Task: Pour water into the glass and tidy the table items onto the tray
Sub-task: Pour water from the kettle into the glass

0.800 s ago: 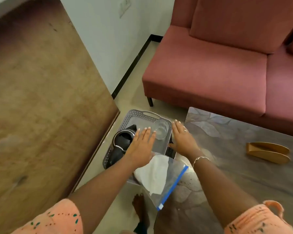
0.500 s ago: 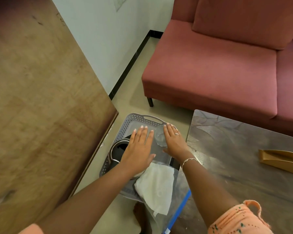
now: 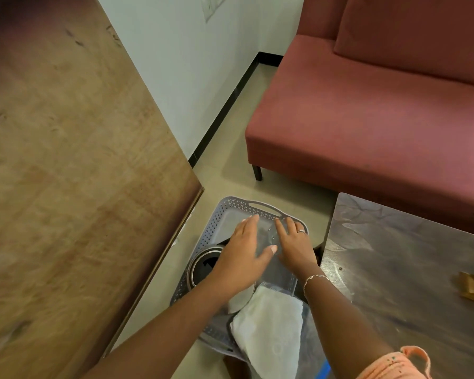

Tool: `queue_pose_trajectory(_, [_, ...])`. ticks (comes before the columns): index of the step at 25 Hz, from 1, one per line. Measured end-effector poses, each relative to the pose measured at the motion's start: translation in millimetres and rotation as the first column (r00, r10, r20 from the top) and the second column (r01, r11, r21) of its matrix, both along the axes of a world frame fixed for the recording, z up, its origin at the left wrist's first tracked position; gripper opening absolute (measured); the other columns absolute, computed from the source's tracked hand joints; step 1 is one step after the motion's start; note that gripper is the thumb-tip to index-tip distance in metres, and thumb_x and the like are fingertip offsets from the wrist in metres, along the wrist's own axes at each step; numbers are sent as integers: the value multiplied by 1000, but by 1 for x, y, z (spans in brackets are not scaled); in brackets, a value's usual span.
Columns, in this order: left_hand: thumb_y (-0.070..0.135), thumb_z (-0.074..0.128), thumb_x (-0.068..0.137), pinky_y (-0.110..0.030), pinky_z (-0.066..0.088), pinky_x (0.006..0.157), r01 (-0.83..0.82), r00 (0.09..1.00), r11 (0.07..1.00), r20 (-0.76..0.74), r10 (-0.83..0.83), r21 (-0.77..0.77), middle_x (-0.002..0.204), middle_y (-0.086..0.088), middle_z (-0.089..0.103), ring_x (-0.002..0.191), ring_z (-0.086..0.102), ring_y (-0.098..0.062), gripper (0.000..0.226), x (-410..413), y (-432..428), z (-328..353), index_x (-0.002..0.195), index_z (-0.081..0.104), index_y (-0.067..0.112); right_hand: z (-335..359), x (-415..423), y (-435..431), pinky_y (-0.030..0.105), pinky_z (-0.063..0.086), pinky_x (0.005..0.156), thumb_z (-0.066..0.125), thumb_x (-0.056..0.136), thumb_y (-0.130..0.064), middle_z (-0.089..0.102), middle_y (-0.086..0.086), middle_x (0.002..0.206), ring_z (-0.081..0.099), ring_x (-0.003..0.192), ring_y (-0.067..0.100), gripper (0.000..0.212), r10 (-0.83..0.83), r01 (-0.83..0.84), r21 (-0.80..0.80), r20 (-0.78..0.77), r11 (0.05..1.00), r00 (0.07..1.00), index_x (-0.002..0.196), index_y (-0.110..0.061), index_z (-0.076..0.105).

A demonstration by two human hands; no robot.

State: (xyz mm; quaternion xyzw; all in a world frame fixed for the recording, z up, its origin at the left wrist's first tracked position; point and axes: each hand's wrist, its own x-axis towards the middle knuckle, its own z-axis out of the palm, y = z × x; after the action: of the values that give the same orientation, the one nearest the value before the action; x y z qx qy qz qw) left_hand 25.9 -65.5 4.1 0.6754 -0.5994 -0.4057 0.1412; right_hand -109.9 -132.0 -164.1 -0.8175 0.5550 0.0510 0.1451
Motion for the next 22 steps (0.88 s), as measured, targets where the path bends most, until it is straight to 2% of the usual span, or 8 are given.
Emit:
queue_pose_trajectory(4, [31, 52, 93, -29, 25, 109, -155, 981, 985, -107, 163, 78, 155, -3, 21, 141, 24, -18, 69, -1, -4, 0, 148, 15, 16, 25, -5, 10, 45, 47, 91, 82, 61, -21, 42, 18, 137, 43, 121, 37, 90, -23, 25, -34, 63, 999, 998, 138, -10, 36])
queue_pose_trajectory(10, [36, 59, 88, -34, 29, 108, -245, 889, 919, -306, 340, 309, 154, -6, 21, 140, 24, -20, 76, -20, 7, 1, 147, 16, 19, 113, -21, 46, 39, 34, 102, 78, 66, -24, 34, 12, 142, 32, 128, 30, 99, -54, 70, -33, 358, 997, 932, 145, -12, 19])
queue_pose_trajectory(12, [36, 60, 87, -33, 28, 108, -254, 818, 887, -404, 409, 385, 154, -6, 21, 140, 23, -20, 77, -27, 18, 9, 147, 15, 19, 145, -31, 64, 33, 30, 101, 78, 64, -24, 37, 10, 141, 34, 126, 28, 101, -38, 74, -63, 444, 995, 895, 145, -13, 18])
queue_pose_trajectory(14, [34, 61, 86, -35, 29, 109, -249, 695, 841, -516, 501, 480, 151, -6, 27, 139, 28, -21, 77, -33, 30, 16, 147, 18, 16, 170, -40, 81, 29, 27, 98, 78, 62, -23, 41, 9, 138, 36, 124, 26, 101, -23, 80, -91, 503, 993, 864, 145, -15, 20])
queue_pose_trajectory(16, [38, 71, 77, -39, 37, 107, -210, 599, 812, -585, 547, 545, 140, -6, 44, 131, 39, -21, 82, -38, 40, 20, 143, 28, 14, 186, -50, 94, 27, 25, 98, 78, 61, -25, 42, 7, 137, 37, 123, 23, 100, -14, 85, -107, 538, 991, 843, 144, -17, 22])
queue_pose_trajectory(18, [35, 78, 66, -36, 47, 94, -177, 554, 821, -635, 539, 543, 110, -3, 63, 107, 57, -15, 76, -47, 49, 27, 129, 46, 8, 198, -61, 106, 25, 25, 98, 80, 62, -29, 42, 4, 137, 34, 123, 17, 100, -6, 98, -133, 562, 986, 827, 143, -21, 21])
queue_pose_trajectory(19, [31, 79, 64, -34, 49, 89, -183, 545, 829, -647, 533, 529, 96, -1, 65, 96, 61, -14, 67, -52, 53, 31, 120, 52, 7, 202, -68, 111, 24, 26, 98, 80, 62, -31, 42, 3, 137, 33, 123, 13, 100, -2, 107, -146, 584, 984, 812, 142, -22, 21])
queue_pose_trajectory(22, [32, 78, 59, -36, 52, 87, -214, 518, 827, -657, 547, 520, 96, -6, 64, 92, 61, -17, 64, -65, 66, 40, 114, 57, 6, 210, -84, 130, 12, 24, 101, 80, 66, -34, 32, -6, 143, 28, 129, 4, 99, -61, 149, -61, 716, 987, 695, 141, -27, 16])
